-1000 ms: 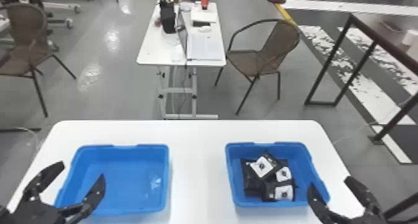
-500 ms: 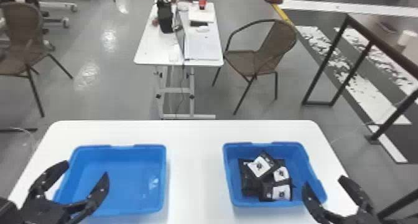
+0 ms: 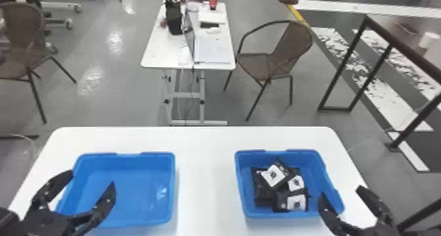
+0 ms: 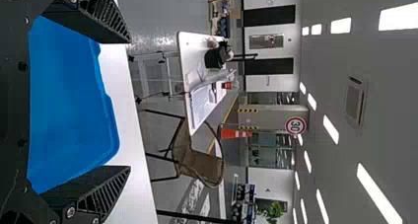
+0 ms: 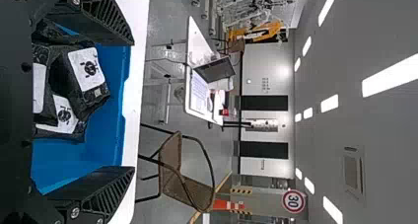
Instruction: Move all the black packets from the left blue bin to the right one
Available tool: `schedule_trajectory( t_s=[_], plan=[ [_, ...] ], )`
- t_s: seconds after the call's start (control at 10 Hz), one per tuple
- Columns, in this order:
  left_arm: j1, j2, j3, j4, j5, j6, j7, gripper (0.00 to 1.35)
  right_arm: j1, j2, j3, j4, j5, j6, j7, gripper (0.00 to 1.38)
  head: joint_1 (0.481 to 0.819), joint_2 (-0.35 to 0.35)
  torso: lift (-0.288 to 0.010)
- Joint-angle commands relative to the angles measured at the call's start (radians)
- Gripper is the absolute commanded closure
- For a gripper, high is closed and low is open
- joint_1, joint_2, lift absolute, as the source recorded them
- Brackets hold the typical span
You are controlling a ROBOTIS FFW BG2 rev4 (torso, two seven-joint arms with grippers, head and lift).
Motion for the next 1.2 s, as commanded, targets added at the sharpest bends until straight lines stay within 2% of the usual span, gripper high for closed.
schedule_trajectory(
  t_s=[0.0,1.1],
  plan=[
    [0.0,-0.003,0.0,0.0,0.0,0.006,0.0,0.13,0.0,0.004,-0.001,0.002,-0.004,0.002,-0.001,0.13,0.695,-0.116,0.0],
    [-0.006,-0.003,-0.001,0.0,-0.006,0.043,0.003,0.13,-0.001,0.004,-0.001,0.006,-0.012,0.006,-0.001,0.13,0.695,-0.119,0.0]
  ],
)
